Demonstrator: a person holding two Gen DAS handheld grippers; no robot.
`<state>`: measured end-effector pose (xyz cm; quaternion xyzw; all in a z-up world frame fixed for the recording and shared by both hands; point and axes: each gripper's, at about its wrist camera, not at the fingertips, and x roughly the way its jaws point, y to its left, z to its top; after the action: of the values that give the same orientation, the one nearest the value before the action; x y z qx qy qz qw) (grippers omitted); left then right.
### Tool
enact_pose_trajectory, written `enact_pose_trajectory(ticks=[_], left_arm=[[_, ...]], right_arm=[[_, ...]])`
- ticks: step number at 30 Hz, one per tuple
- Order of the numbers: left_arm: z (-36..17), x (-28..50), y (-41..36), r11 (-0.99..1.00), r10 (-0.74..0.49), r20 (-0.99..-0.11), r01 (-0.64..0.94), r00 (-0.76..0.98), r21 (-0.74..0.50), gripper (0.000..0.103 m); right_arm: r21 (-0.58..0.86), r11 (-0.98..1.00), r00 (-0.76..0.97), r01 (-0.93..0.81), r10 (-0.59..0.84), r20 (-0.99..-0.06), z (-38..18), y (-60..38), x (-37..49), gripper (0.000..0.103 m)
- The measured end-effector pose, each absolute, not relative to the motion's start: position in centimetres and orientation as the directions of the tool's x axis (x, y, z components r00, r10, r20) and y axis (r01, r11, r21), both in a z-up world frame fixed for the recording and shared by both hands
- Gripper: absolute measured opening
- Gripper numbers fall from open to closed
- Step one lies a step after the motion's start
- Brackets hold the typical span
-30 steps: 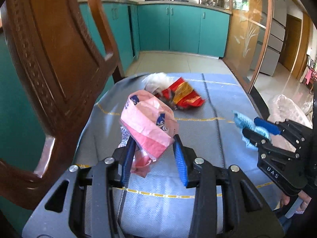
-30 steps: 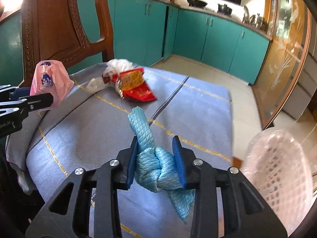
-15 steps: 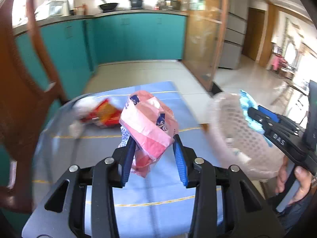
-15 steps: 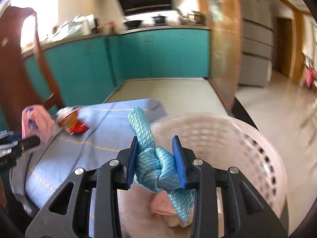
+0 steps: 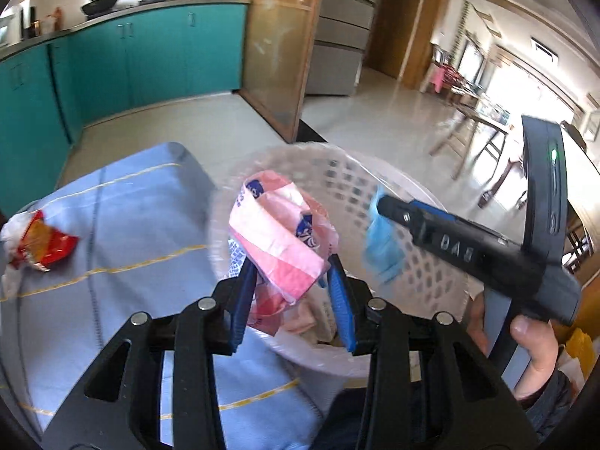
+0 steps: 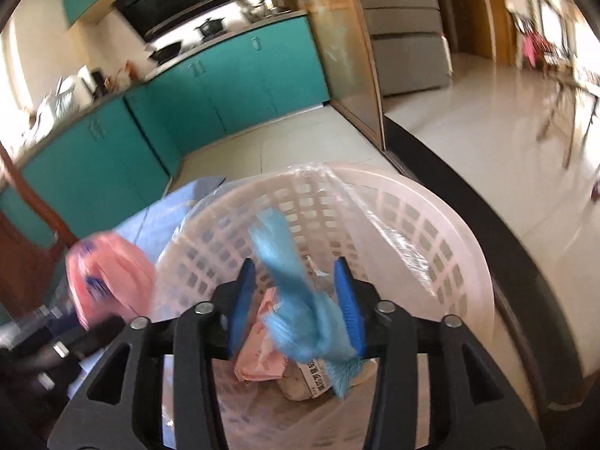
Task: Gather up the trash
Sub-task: 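Carry the rag with the right gripper and the pink bag with the left into the wastebasket, release, then move the right gripper to the red snack wrapper while the left closes on the white tissue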
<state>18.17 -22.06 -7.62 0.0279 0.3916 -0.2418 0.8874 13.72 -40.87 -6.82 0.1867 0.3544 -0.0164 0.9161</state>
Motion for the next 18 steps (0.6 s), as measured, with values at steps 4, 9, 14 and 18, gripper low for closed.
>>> enact_pose_trajectory(ticks=[4,9,14,18], left_arm=[[-8.1,18.2,-23.1,0.868,-0.431,-0.712,0.471,0.554,-0.158,0.056],[-7.7,17.6,-21.2,0.890,-0.408,-0.689,0.430,0.599,-0.153,0.075],[-7.7,18.6,-15.2,0.962,-0.259,-0.676,0.244,0.690,-0.119,0.076],[-8.9,20.1,-6.8,0.996,-0.061,-0.695,-0.006,0.716,-0.093,0.075]], right_arm=[[0.350,0.916,0.759,0.197,0.084,-0.645,-6.6,-41.5,13.6,0.065],[0.324,0.927,0.762,0.189,0.070,-0.644,-6.5,-40.8,13.7,0.069],[0.310,0.941,0.772,0.132,0.099,-0.628,-6.2,-39.7,14.1,0.069],[0.290,0.955,0.778,0.063,0.135,-0.613,-6.0,-37.8,14.4,0.069]])
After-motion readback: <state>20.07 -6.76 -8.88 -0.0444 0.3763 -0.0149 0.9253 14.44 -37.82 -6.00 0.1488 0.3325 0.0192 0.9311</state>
